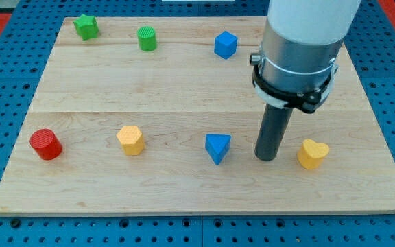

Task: Push blue triangle to the top left

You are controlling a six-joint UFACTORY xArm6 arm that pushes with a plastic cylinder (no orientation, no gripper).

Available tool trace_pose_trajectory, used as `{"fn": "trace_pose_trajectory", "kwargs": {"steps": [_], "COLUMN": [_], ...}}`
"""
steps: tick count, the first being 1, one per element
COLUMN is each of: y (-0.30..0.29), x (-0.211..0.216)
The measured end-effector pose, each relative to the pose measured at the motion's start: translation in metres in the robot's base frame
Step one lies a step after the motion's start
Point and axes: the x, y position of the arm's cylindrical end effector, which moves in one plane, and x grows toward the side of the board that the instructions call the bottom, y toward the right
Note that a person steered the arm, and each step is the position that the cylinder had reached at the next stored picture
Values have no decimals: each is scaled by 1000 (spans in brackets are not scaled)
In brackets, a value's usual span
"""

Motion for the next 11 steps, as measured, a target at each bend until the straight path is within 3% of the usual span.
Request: {"fn": "trace_pose_trajectory", "kwargs": {"steps": [1, 4, 7, 9, 11], "y": [-70, -171, -235, -245, -258], "x": [-7, -76, -164, -227, -260]}}
